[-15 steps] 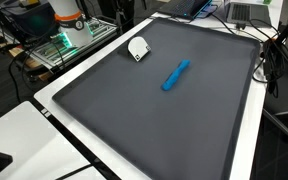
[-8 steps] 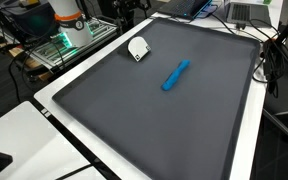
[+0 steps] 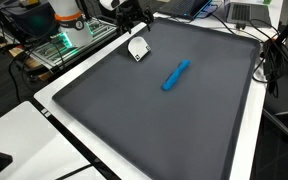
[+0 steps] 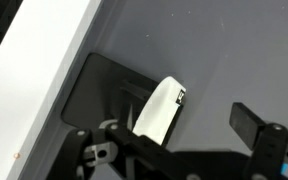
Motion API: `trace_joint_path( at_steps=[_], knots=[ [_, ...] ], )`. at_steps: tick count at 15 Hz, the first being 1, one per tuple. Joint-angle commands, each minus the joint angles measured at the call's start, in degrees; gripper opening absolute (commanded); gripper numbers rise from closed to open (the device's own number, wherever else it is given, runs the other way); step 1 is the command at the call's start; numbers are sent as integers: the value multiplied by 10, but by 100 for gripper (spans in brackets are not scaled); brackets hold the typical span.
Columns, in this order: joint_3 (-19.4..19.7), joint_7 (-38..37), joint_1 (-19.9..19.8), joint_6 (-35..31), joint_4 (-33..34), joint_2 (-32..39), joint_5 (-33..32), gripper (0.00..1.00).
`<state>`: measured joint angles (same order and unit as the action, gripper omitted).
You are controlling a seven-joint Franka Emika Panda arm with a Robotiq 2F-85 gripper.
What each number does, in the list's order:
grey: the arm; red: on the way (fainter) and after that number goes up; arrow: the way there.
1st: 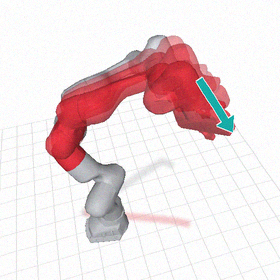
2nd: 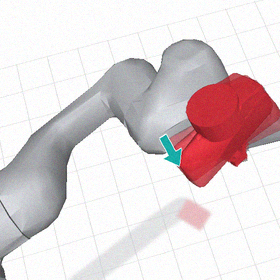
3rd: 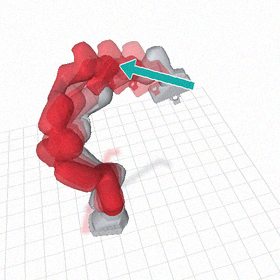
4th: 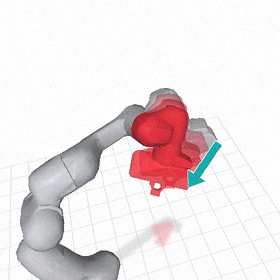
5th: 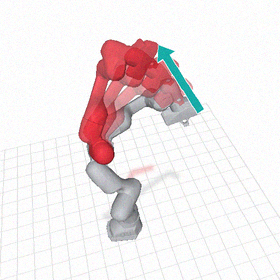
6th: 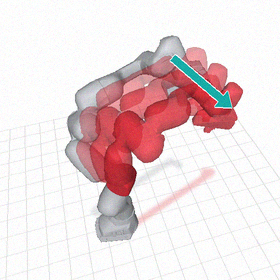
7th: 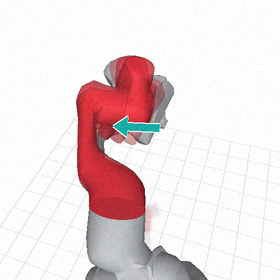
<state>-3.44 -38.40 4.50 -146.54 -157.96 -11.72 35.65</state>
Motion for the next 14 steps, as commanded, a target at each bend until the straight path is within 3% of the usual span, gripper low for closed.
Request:
trace_joint_path(
  at_steps=[1,10,12,14],
  knots=[
    [-2,-21,-6,-31,0,38,24,100],
    [0,-2,-6,-75,3,84,70,100],
    [0,4,-5,-88,3,90,79,90],
    [0,4,-5,-99,4,96,84,71]
  ],
)
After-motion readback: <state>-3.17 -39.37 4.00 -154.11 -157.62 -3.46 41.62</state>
